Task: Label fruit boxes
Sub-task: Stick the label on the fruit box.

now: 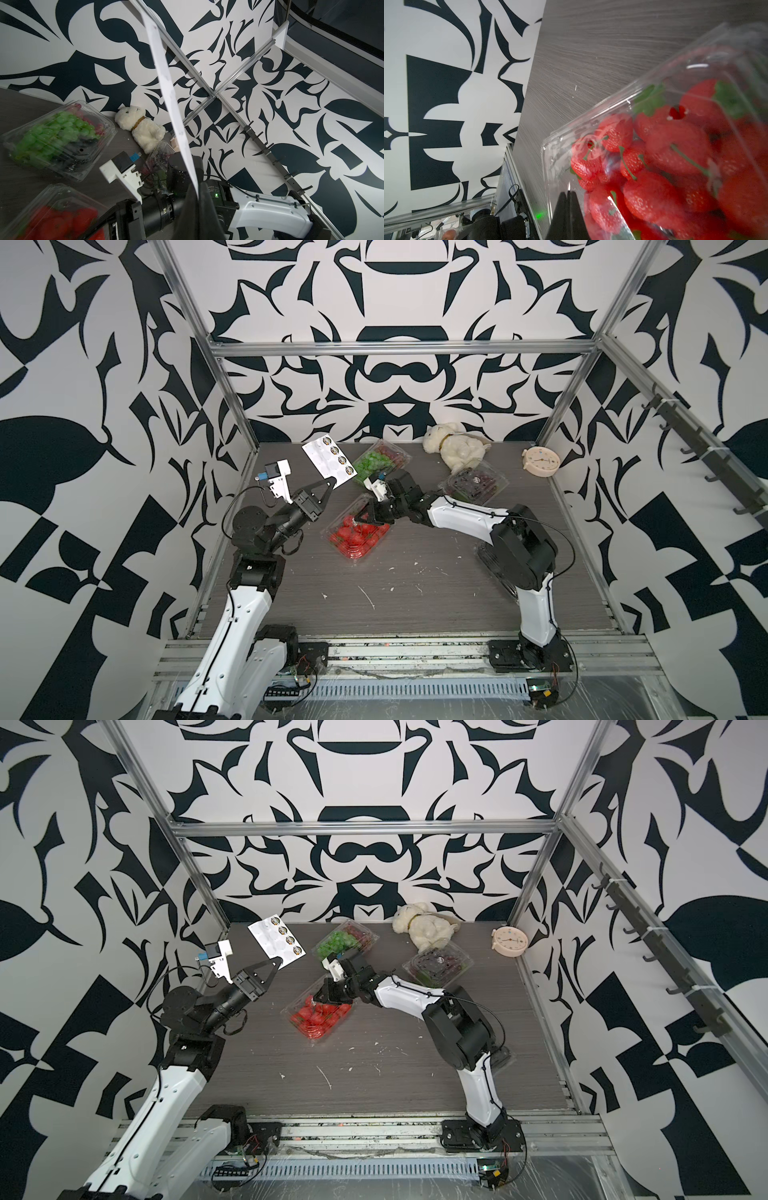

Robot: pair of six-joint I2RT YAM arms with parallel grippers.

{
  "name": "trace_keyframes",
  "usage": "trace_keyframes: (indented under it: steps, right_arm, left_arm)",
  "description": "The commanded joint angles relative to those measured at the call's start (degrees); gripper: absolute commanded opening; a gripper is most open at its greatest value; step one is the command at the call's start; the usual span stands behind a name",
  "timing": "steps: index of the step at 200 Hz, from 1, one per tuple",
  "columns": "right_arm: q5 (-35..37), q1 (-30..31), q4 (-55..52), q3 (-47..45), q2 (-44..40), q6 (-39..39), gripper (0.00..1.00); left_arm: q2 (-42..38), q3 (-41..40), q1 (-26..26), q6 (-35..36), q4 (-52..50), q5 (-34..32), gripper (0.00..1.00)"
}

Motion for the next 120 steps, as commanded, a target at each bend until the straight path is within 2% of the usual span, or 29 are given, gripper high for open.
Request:
trace_keyframes:
  steps: [1,120]
  right_arm:
    - [1.15,0.18,-0.99,2.18,-1.68,-1.33,0.00]
    - [9.24,0.96,-17.09,9.66,2.46,-9.06,0.00]
  left_arm:
    - [-0.43,-0.61,0.05,1.41,-0.52,-0.05,0.00]
    - [0.17,-1.06,0.02,0.63,1.18,0.70,0.00]
